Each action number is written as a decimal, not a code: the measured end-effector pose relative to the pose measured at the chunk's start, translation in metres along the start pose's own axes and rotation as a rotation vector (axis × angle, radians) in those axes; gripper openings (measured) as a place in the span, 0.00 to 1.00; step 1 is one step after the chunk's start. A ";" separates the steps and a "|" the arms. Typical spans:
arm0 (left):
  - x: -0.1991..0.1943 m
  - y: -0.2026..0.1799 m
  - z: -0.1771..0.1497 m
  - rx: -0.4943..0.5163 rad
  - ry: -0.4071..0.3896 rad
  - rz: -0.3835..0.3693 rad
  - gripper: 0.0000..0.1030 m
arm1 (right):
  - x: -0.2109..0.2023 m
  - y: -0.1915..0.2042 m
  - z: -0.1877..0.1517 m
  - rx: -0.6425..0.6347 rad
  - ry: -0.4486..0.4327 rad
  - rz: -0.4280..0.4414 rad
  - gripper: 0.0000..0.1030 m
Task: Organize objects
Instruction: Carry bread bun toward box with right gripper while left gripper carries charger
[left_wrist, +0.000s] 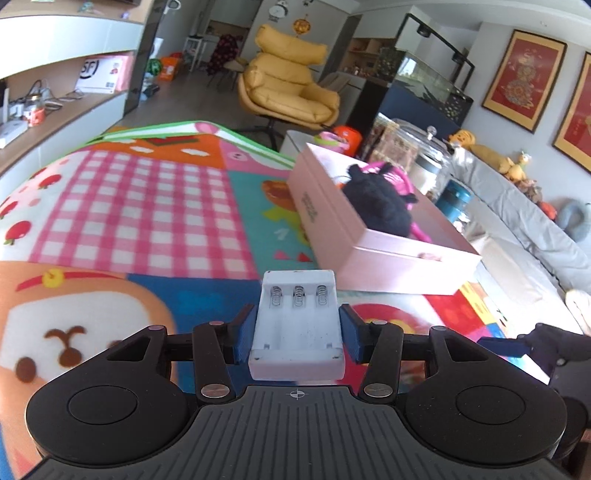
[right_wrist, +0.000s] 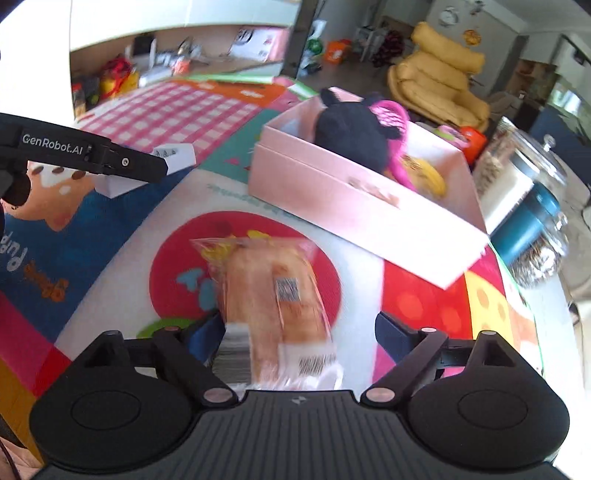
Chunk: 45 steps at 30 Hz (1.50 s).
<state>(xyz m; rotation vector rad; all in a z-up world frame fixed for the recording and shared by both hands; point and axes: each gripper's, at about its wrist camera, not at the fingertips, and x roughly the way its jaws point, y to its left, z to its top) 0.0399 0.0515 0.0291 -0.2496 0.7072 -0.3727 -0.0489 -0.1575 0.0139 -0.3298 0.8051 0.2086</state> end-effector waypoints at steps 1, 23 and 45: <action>-0.001 -0.007 0.001 0.005 0.009 -0.002 0.51 | -0.004 -0.002 -0.005 -0.002 -0.009 -0.007 0.87; -0.016 -0.024 -0.001 0.038 0.014 0.017 0.51 | 0.003 -0.042 -0.009 0.080 -0.026 -0.251 0.94; -0.027 -0.002 -0.007 0.011 -0.002 0.073 0.51 | -0.008 -0.021 0.014 0.091 -0.035 0.135 1.00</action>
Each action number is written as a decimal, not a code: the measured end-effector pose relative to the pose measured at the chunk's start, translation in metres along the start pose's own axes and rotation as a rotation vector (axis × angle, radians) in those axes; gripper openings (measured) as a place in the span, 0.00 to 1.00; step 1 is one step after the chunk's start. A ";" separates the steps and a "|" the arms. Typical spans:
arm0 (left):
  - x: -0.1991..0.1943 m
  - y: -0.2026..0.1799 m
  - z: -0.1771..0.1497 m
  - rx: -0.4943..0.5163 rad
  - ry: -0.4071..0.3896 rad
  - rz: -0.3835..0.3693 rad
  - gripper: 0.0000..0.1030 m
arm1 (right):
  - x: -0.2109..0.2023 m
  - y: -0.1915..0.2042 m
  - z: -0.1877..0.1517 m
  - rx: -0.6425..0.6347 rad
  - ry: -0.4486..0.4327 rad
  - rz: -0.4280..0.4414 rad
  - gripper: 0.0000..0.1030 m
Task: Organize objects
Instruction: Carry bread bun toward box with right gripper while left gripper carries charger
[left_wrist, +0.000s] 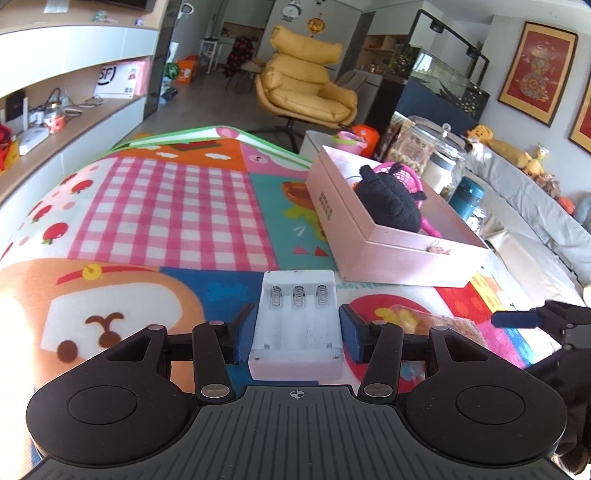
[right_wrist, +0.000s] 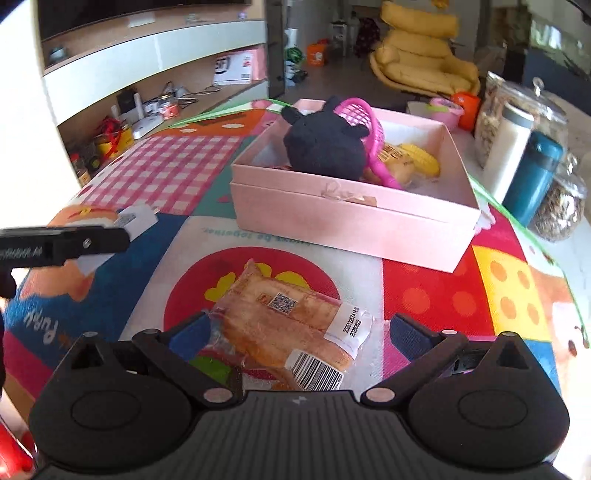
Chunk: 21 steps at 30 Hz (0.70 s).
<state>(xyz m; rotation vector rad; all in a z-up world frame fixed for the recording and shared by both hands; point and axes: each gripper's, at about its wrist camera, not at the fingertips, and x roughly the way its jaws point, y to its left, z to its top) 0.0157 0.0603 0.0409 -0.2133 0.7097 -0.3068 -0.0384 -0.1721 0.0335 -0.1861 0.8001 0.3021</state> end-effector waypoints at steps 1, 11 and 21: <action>0.001 -0.002 0.000 0.002 0.002 -0.010 0.51 | -0.004 0.004 -0.002 -0.061 -0.013 -0.004 1.00; 0.004 -0.017 -0.006 0.031 0.024 -0.034 0.51 | 0.036 0.003 0.013 -0.257 0.039 -0.011 1.00; -0.002 -0.023 -0.006 0.067 0.042 0.011 0.51 | 0.027 -0.020 0.019 -0.014 0.070 0.060 0.54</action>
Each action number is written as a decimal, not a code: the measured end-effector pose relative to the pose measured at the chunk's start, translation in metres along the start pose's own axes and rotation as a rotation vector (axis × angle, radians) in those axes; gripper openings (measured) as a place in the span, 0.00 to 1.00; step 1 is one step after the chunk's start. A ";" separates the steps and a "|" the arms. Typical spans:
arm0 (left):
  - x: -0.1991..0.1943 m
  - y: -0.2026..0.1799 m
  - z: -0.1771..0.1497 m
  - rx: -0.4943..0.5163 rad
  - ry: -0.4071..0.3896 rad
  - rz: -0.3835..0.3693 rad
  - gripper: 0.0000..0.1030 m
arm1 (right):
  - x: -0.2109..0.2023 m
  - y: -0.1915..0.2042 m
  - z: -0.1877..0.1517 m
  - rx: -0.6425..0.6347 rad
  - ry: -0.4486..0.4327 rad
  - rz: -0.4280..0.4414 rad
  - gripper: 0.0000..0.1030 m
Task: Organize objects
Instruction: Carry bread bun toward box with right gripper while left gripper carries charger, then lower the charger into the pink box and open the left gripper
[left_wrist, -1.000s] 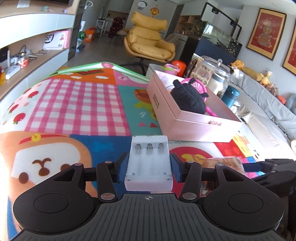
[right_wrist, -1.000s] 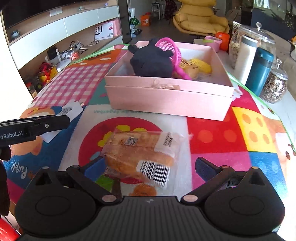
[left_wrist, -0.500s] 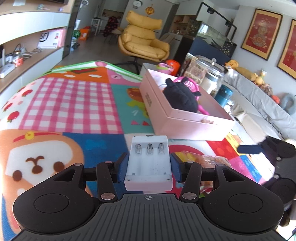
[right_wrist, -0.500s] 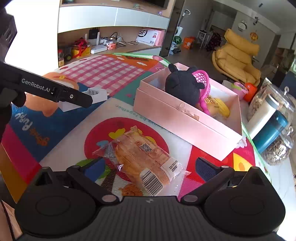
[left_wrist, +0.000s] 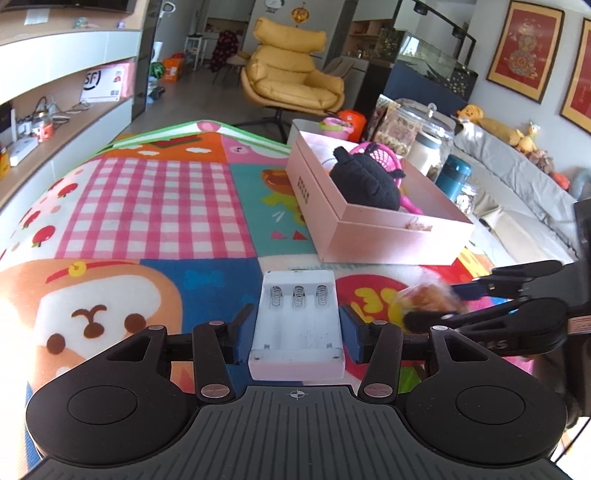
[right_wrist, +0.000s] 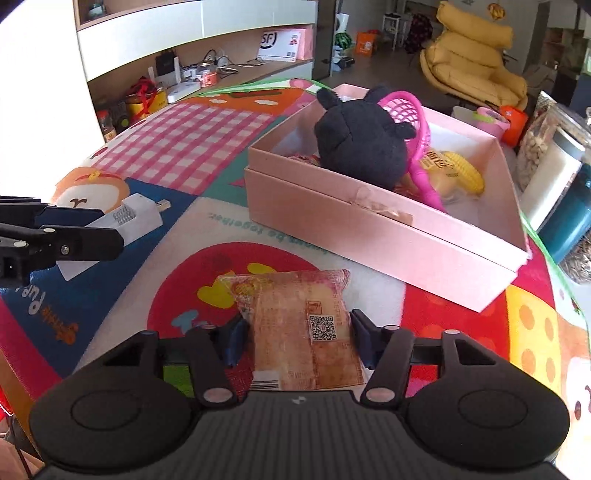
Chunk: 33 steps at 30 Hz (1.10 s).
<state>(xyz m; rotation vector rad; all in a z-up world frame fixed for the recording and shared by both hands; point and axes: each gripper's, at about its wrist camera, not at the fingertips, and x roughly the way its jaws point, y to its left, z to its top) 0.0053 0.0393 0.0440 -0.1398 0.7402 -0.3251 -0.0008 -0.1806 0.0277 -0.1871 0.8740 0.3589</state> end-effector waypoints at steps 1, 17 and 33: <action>0.000 -0.003 0.000 0.004 0.004 -0.002 0.51 | -0.007 -0.002 -0.004 0.019 -0.013 0.004 0.54; 0.125 -0.157 0.116 0.193 -0.139 0.012 0.53 | -0.083 -0.070 -0.033 0.213 -0.198 -0.105 0.53; 0.073 -0.087 0.080 0.059 -0.154 0.005 0.54 | -0.047 -0.087 -0.038 0.290 -0.128 -0.062 0.54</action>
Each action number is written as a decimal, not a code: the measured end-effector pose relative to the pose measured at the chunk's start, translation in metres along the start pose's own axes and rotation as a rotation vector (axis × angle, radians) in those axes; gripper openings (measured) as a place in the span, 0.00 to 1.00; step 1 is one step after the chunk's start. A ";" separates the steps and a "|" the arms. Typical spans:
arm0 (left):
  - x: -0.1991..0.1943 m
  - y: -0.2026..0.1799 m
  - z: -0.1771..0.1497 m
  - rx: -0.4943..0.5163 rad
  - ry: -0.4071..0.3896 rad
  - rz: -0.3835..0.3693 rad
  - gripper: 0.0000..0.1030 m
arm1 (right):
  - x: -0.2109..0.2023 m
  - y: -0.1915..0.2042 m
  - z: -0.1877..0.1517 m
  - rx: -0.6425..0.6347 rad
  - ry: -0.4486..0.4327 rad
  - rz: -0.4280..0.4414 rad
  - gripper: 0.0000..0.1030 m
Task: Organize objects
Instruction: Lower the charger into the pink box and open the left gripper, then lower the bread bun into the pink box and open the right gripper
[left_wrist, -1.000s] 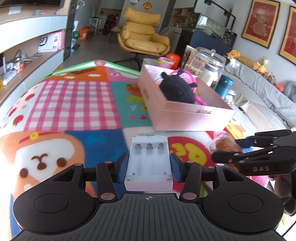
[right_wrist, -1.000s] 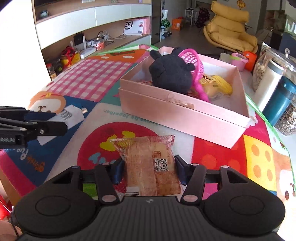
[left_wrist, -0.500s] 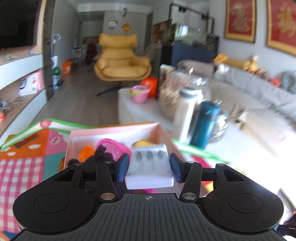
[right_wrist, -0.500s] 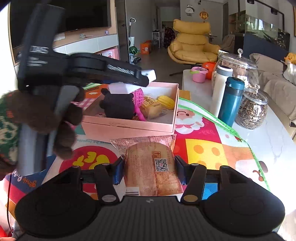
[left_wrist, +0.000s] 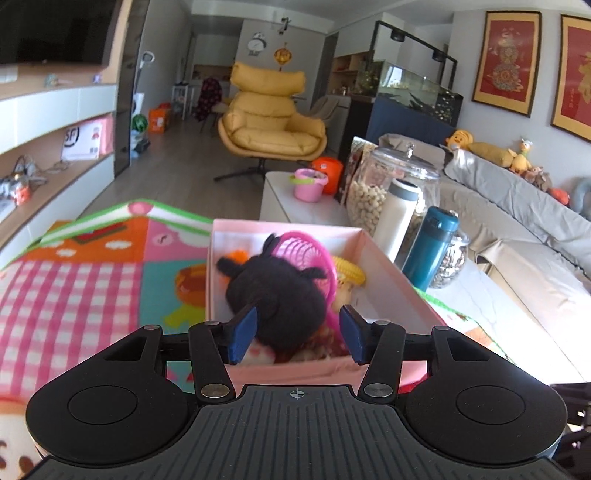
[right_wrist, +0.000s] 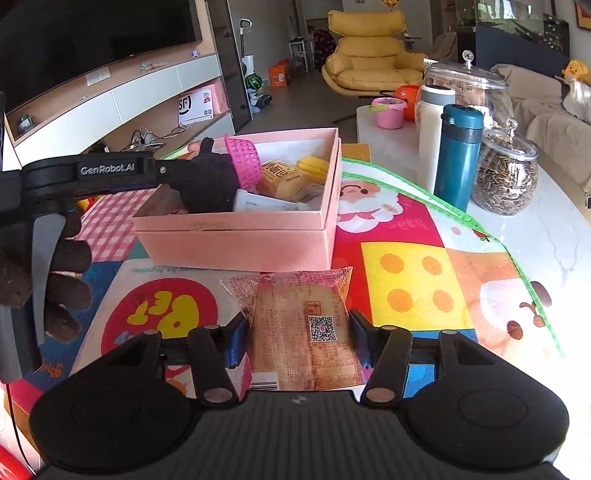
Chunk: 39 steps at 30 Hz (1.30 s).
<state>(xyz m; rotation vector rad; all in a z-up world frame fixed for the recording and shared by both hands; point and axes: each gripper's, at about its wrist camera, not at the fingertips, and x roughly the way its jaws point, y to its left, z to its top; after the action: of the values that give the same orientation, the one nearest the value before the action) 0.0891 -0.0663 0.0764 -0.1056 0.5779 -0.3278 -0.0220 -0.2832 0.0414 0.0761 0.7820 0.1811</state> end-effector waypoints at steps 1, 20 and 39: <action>-0.002 0.004 -0.002 -0.006 0.002 -0.001 0.54 | 0.002 0.004 0.000 -0.004 0.005 0.000 0.54; -0.023 0.062 -0.008 -0.092 0.006 0.006 0.54 | -0.012 0.014 0.149 0.067 -0.214 0.038 0.54; 0.019 0.067 0.008 -0.075 0.078 0.015 0.54 | 0.034 0.007 0.054 -0.047 -0.108 -0.125 0.64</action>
<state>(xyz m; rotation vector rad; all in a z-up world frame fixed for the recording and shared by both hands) 0.1262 -0.0095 0.0604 -0.1613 0.6685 -0.2967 0.0392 -0.2700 0.0573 -0.0080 0.6719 0.0758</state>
